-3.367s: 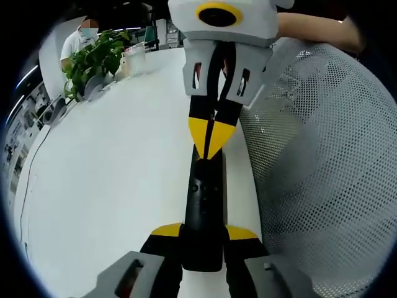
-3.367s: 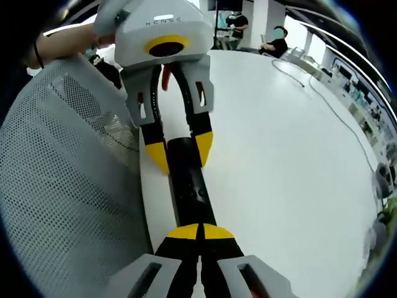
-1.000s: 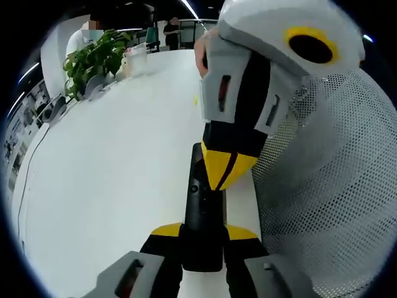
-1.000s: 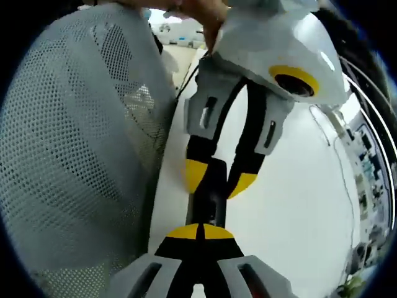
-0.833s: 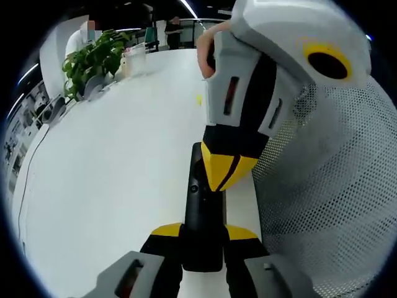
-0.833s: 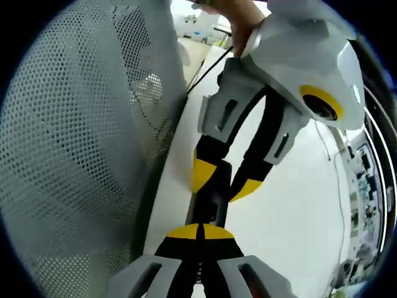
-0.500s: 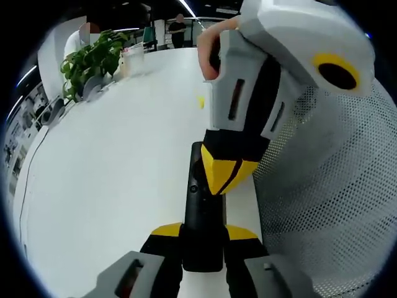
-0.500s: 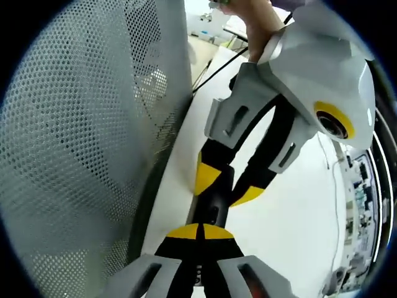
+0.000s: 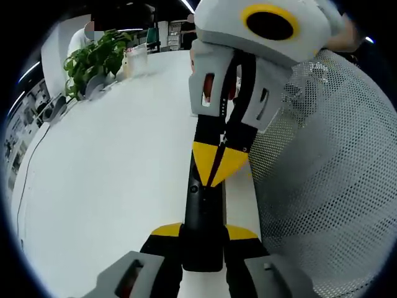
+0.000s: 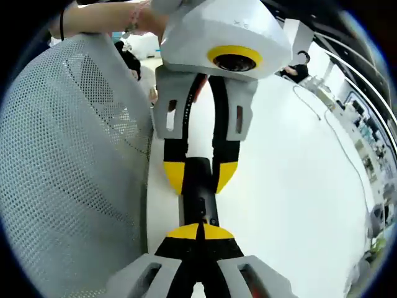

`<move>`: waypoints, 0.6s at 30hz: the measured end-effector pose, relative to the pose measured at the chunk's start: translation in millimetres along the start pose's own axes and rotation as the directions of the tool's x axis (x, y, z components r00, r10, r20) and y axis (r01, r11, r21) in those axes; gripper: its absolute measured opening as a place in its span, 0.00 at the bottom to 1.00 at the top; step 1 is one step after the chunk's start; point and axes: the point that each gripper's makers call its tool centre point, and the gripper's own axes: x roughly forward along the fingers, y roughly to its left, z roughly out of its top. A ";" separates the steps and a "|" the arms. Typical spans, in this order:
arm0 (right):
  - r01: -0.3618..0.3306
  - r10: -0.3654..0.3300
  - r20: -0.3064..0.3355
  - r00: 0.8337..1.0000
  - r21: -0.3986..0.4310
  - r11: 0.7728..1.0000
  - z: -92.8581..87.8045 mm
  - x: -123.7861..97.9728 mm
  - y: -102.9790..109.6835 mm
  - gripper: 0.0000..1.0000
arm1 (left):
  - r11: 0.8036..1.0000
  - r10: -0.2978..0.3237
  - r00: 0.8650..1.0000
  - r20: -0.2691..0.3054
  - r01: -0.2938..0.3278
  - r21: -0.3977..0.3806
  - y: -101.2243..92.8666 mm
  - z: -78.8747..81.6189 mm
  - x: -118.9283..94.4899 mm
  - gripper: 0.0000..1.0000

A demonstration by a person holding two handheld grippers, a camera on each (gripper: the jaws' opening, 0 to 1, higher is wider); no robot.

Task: Press the specified remote control buttons in sequence, fully releasing each button before pressing the next.

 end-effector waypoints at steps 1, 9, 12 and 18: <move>-0.011 0.010 0.013 1.000 0.023 1.000 1.5 0.2 1.4 0.00 | 1.000 -0.001 1.000 0.002 0.001 -0.001 -0.1 0.0 0.0 0.24; -0.016 0.015 0.016 1.000 0.057 0.998 5.3 3.0 3.3 0.00 | 1.000 -0.003 1.000 0.003 0.003 0.000 -0.9 0.2 -0.2 0.24; -0.021 0.021 0.006 1.000 0.129 0.991 5.2 3.0 2.6 0.00 | 1.000 -0.004 1.000 0.003 0.004 0.001 -0.9 0.3 -0.1 0.24; 0.000 0.003 -0.057 0.998 0.046 0.999 6.1 4.8 2.2 0.00 | 1.000 -0.004 1.000 -0.002 0.004 0.007 -0.8 0.6 0.0 0.24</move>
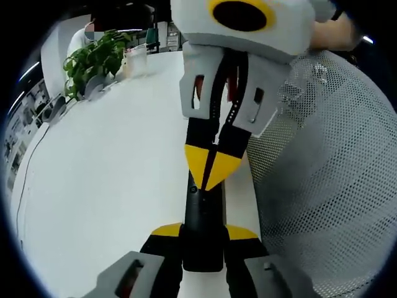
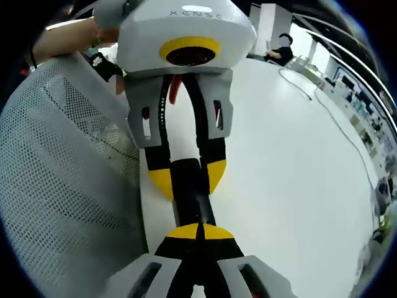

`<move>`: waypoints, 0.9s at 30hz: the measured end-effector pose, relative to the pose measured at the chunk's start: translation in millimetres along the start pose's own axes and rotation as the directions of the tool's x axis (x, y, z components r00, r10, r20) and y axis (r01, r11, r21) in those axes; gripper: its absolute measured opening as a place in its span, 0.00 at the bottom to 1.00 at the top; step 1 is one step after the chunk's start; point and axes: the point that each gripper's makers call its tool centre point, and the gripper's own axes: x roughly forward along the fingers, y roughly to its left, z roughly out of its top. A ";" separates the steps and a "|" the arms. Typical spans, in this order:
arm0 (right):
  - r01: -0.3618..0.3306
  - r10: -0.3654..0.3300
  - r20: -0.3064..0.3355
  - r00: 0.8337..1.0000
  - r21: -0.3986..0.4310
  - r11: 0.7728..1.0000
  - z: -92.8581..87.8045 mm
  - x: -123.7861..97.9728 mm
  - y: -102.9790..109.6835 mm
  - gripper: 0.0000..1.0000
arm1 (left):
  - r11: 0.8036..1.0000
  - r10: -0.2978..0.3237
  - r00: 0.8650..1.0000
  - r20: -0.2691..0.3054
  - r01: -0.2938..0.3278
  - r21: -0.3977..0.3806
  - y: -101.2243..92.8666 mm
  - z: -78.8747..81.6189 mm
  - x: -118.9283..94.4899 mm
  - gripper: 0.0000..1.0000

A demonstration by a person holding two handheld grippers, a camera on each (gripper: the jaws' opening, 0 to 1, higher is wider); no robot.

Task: Press the specified remote control buttons in sequence, fully releasing each button before pressing the next.

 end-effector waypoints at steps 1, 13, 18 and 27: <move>-0.001 0.001 -0.004 1.000 0.001 1.000 0.6 0.5 1.2 0.00 | 1.000 0.000 1.000 -0.001 0.000 0.001 0.1 -0.2 0.0 0.24; -0.082 0.069 0.069 0.995 0.205 0.975 -0.4 -1.4 -5.5 0.00 | 1.000 0.005 1.000 0.004 -0.005 0.001 0.0 -0.9 -0.4 0.24; -0.056 0.055 0.008 0.998 0.145 0.988 0.0 2.5 -12.0 0.00 | 1.000 0.005 1.000 0.005 -0.005 0.001 -0.3 -0.3 -0.7 0.24; -0.188 0.210 -0.072 0.975 0.237 0.953 -1.4 4.0 -13.2 0.00 | 1.000 0.008 1.000 0.001 -0.008 0.011 -0.1 -0.4 0.1 0.24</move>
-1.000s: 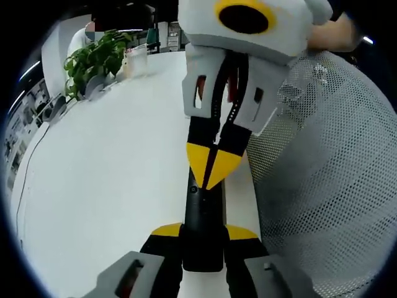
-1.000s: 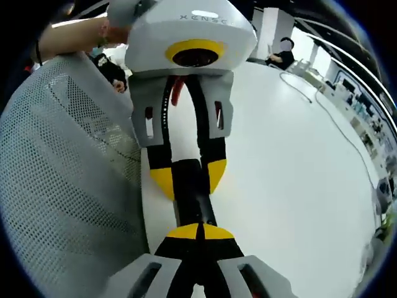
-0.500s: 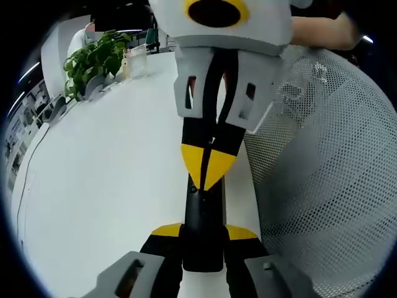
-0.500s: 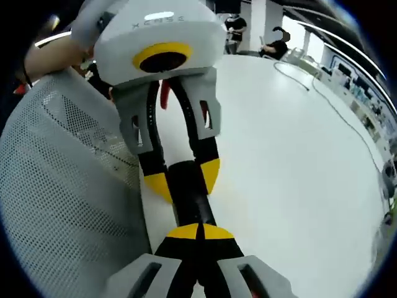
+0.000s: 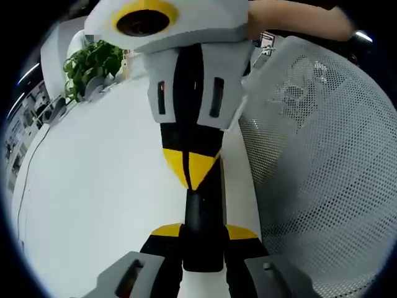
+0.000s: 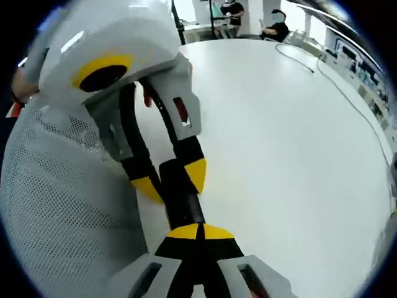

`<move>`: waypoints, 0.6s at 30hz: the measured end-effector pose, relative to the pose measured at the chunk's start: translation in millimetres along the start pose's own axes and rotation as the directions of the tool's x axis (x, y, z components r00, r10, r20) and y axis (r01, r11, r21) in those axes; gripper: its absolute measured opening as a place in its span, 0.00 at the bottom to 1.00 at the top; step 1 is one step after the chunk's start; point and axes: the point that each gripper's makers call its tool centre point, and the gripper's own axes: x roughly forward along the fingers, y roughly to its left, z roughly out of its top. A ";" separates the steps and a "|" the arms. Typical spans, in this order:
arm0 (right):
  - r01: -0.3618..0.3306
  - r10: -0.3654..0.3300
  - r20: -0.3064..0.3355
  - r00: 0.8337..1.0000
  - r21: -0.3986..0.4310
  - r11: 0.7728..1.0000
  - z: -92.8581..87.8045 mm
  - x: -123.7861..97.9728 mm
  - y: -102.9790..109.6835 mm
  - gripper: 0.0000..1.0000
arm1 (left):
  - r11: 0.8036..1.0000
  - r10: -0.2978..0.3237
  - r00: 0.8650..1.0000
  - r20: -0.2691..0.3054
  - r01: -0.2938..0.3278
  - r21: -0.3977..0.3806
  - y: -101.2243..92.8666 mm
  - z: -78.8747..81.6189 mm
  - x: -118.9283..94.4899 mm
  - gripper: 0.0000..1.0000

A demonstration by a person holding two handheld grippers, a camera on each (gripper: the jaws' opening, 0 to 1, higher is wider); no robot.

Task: Press the specified remote control buttons in sequence, fully releasing each button before pressing the next.

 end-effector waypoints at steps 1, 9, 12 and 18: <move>-0.008 0.008 -0.016 1.000 0.002 1.000 0.1 0.5 0.0 0.00 | 1.000 0.000 1.000 -0.001 0.000 0.000 0.1 0.0 0.0 0.24; -0.051 0.049 -0.125 0.991 -0.008 0.999 0.8 3.8 0.2 0.00 | 1.000 0.000 1.000 0.001 0.000 0.010 -0.2 -0.3 -0.2 0.24; -0.051 0.050 -0.135 0.990 -0.003 0.999 -0.2 3.3 0.2 0.00 | 1.000 -0.001 1.000 0.004 0.001 0.006 0.1 -0.4 -0.4 0.24; 0.019 -0.020 -0.020 1.000 -0.031 0.999 0.0 0.9 0.5 0.00 | 1.000 -0.005 1.000 0.010 0.005 -0.002 0.0 0.1 -0.5 0.24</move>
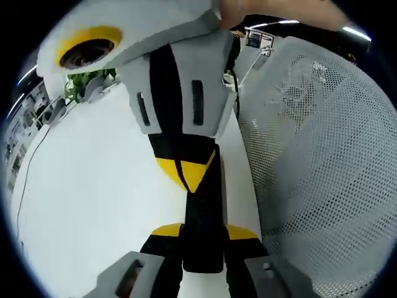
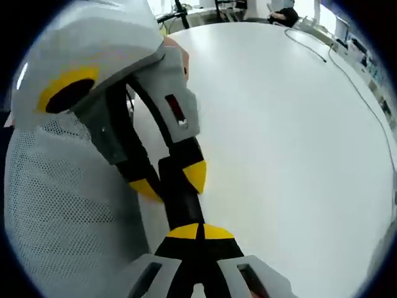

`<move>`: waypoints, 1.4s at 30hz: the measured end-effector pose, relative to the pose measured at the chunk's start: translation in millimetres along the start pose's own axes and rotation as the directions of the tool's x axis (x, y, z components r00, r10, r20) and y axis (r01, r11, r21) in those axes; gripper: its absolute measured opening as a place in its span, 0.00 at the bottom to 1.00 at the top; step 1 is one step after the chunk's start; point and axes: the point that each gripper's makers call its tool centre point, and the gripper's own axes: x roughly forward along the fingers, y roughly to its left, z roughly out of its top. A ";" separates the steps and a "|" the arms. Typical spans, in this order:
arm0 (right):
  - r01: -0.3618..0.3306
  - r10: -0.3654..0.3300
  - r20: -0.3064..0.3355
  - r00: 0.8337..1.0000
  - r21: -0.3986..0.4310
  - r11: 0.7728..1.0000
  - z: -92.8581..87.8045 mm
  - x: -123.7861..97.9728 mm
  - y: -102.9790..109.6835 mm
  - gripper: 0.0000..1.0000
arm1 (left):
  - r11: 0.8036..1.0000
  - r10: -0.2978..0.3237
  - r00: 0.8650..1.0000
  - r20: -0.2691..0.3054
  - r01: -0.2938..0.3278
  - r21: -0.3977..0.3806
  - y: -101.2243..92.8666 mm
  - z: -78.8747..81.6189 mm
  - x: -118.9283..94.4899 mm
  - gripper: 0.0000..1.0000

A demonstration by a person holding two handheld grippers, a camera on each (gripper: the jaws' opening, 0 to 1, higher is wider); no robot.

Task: Press the specified remote control buttons in sequence, fully releasing each button before pressing the next.

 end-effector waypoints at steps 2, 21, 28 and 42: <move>0.026 -0.025 0.042 0.999 -0.028 0.999 -0.6 -1.3 1.2 0.00 | 1.000 0.000 1.000 0.002 0.001 -0.003 0.1 -0.2 0.0 0.24; 0.059 -0.047 0.097 0.994 -0.124 0.991 7.5 1.8 18.6 0.00 | 1.000 -0.004 1.000 0.005 0.004 -0.008 0.4 -0.3 0.1 0.24; 0.093 -0.089 0.029 0.996 -0.242 0.966 9.0 4.5 18.4 0.00 | 1.000 -0.006 1.000 0.008 0.006 -0.009 0.1 0.0 -0.2 0.24; 0.155 -0.133 0.148 0.980 -0.154 0.976 11.1 2.4 16.4 0.00 | 1.000 -0.007 1.000 0.011 0.007 -0.014 0.1 0.2 -0.5 0.24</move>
